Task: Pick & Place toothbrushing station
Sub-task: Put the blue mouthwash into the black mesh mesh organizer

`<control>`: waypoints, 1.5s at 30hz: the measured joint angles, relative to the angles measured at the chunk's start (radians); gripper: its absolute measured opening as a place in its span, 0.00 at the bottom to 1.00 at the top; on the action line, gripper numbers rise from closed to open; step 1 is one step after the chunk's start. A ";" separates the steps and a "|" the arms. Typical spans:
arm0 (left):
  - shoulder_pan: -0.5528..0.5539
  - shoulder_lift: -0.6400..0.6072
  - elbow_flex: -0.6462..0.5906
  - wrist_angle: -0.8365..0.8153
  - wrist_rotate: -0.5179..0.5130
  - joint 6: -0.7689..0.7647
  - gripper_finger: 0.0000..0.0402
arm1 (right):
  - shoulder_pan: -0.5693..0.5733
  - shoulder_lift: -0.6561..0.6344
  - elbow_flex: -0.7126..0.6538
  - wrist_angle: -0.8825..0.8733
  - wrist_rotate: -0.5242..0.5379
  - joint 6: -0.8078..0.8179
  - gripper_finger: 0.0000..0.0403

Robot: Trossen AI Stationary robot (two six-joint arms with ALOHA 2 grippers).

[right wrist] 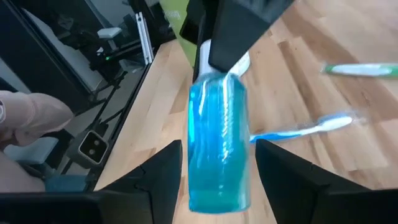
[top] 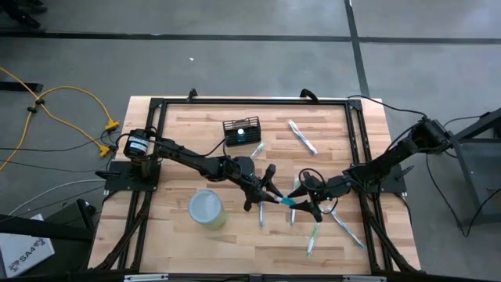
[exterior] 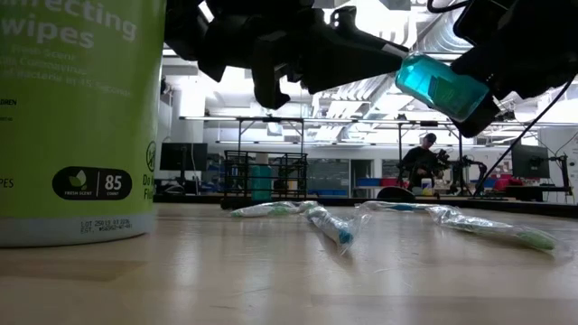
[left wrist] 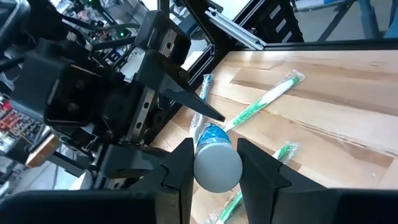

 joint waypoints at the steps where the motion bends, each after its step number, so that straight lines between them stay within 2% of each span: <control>1: 0.000 0.000 0.000 0.000 0.000 -0.009 0.22 | 0.000 0.000 0.000 0.007 0.011 -0.006 0.48; 8: 0.000 0.000 0.000 0.000 -0.003 -0.080 0.22 | 0.000 -0.001 0.000 0.032 0.052 -0.031 0.48; 18: 0.000 -0.001 0.000 -0.003 -0.063 -0.174 0.22 | 0.000 -0.050 0.000 0.030 0.085 -0.081 0.48; 25: 0.003 -0.064 0.000 -0.112 -0.210 -0.274 0.22 | 0.000 -0.120 0.000 -0.001 0.122 -0.121 0.48; 28: 0.016 -0.094 0.000 -0.169 -0.243 -0.329 0.22 | 0.000 -0.136 0.000 -0.013 0.140 -0.129 0.48; 37: 0.082 -0.180 0.000 -0.343 -0.246 -0.484 0.22 | 0.000 -0.145 0.001 -0.030 0.203 -0.134 0.48; 45: 0.142 -0.264 0.000 -0.461 -0.246 -0.523 0.22 | 0.000 -0.145 0.000 -0.055 0.362 -0.186 0.48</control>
